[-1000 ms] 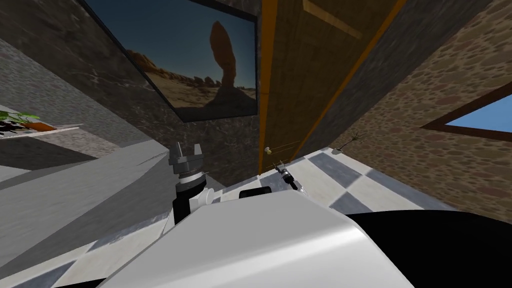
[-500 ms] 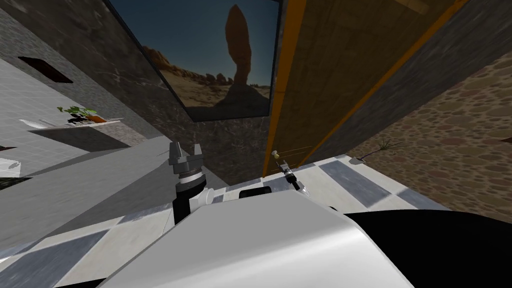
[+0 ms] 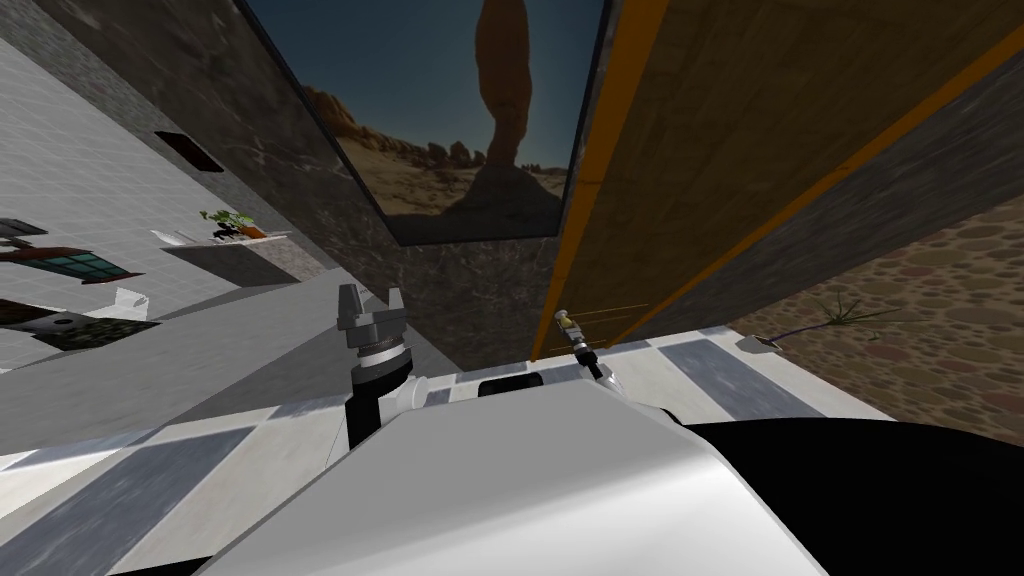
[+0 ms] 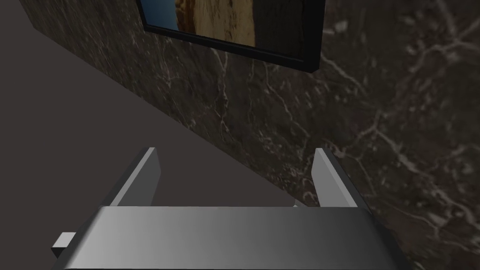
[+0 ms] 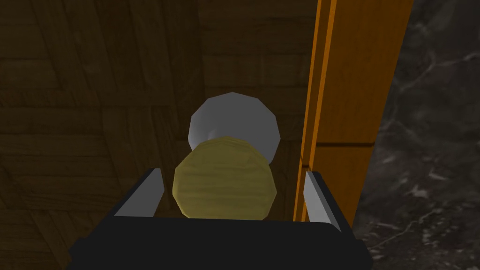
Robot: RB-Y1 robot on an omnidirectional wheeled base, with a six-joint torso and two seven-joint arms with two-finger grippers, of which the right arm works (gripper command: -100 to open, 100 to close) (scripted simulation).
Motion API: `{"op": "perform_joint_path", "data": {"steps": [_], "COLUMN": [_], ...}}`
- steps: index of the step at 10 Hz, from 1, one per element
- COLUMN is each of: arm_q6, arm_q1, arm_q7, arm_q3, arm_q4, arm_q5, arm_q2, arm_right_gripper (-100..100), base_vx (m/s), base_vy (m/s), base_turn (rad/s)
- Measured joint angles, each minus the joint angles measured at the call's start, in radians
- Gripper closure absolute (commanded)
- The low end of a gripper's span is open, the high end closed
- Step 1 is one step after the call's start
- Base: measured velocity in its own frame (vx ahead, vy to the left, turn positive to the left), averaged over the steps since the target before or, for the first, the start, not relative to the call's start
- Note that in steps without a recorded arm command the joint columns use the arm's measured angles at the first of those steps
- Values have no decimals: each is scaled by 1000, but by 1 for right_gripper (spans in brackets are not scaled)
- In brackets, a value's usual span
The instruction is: Pull the door open
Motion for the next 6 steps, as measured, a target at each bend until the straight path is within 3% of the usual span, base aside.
{"op": "perform_joint_path", "data": {"steps": [1,2,6], "arm_q6": [10,13,11], "arm_q1": [10,11,10], "arm_q7": [-7,-9,-7], "arm_q3": [0,0,1], "arm_q4": [-22,-24,-21], "arm_q5": [1,2,2], "arm_q2": [1,1,1], "arm_right_gripper": [-100,100,100], "base_vx": [9,0,0], "base_vy": [0,0,0], "base_turn": [-5,0,0]}}
